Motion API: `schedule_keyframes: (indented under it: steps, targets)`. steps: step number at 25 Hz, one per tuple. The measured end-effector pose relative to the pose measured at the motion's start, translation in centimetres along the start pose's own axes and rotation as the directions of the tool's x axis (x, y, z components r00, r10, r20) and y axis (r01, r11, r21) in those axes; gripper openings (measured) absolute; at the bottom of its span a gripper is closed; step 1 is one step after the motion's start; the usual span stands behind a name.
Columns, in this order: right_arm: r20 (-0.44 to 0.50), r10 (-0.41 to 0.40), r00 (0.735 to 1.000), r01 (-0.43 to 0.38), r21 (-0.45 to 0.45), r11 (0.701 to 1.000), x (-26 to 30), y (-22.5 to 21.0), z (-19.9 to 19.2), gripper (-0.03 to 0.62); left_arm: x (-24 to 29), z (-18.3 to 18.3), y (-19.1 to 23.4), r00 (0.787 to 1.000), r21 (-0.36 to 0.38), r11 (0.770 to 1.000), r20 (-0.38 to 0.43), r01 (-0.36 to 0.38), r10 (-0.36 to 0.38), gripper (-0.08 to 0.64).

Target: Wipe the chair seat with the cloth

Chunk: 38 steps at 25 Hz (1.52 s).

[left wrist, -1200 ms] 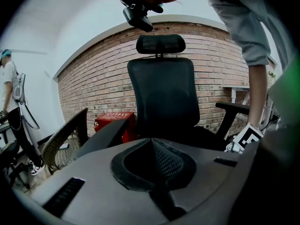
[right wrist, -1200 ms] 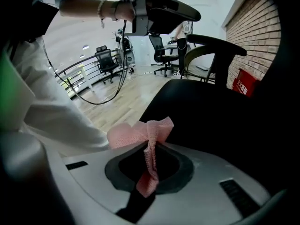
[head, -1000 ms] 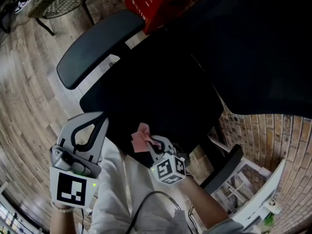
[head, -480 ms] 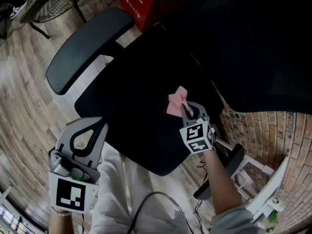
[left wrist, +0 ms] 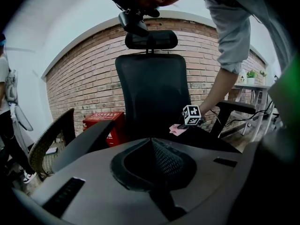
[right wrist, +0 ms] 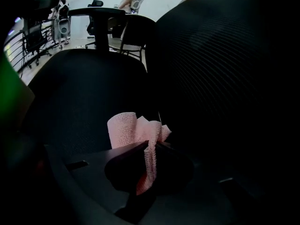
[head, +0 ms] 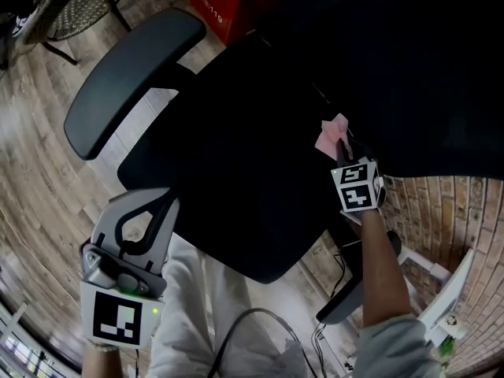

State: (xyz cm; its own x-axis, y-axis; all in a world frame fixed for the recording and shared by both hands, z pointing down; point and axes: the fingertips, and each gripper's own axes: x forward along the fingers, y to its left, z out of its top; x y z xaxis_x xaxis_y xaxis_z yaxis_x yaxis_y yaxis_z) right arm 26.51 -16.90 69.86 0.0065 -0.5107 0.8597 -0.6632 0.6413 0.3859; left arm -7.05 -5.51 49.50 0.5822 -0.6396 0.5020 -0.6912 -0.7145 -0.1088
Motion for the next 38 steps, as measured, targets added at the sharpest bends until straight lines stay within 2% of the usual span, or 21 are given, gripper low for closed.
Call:
schedule_keyframes:
  steps: [3, 8, 11, 17, 22, 27, 32, 38]
  targets:
    - [-0.032, -0.017, 0.999, 0.018, 0.041, 0.999, -0.2, -0.6, -1.0, 0.055, 0.3, 0.3, -0.2, 1.0, 0.001, 1.0, 0.004, 0.011, -0.011, 0.018]
    - [-0.037, 0.001, 0.999, 0.0, 0.05, 0.999, -0.9, 1.1, -1.0, 0.055, 0.4, 1.0, -0.1, 0.999, 0.021, 0.999, 0.021, 0.031, -0.032, 0.018]
    - [-0.035, -0.001, 0.999, 0.005, 0.127, 0.992, -1.5, 2.9, -0.9, 0.055, 0.2, 1.1, 0.3, 0.999, 0.013, 0.999, 0.023, 0.033, -0.033, 0.018]
    - [-0.005, -0.009, 1.0, 0.01, 0.289, 0.957, -4.0, 7.7, -0.8, 0.055, 0.0, 2.1, 0.9, 0.998, 0.022, 0.999, 0.048, 0.044, -0.045, 0.018]
    - [0.019, 0.012, 1.0, -0.017, 0.341, 0.94, -6.9, 12.8, -1.2, 0.055, -0.4, 2.7, 1.0, 0.996, 0.045, 0.997, 0.059, 0.065, -0.068, 0.018]
    - [0.031, 0.076, 0.997, -0.082, 0.291, 0.953, -9.8, 18.5, -1.1, 0.055, -0.4, 2.6, 0.4, 0.995, 0.047, 0.995, 0.058, 0.084, -0.086, 0.018]
    - [0.057, 0.14, 0.989, -0.148, 0.188, 0.971, -12.6, 22.8, -1.2, 0.055, 0.0, 2.6, -0.3, 0.994, 0.04, 0.995, 0.056, 0.092, -0.094, 0.018]
    - [0.048, 0.238, 0.97, -0.242, 0.104, 0.965, -16.1, 28.4, -3.1, 0.055, 0.3, 2.4, -0.8, 0.993, 0.044, 0.994, 0.051, 0.103, -0.106, 0.018]
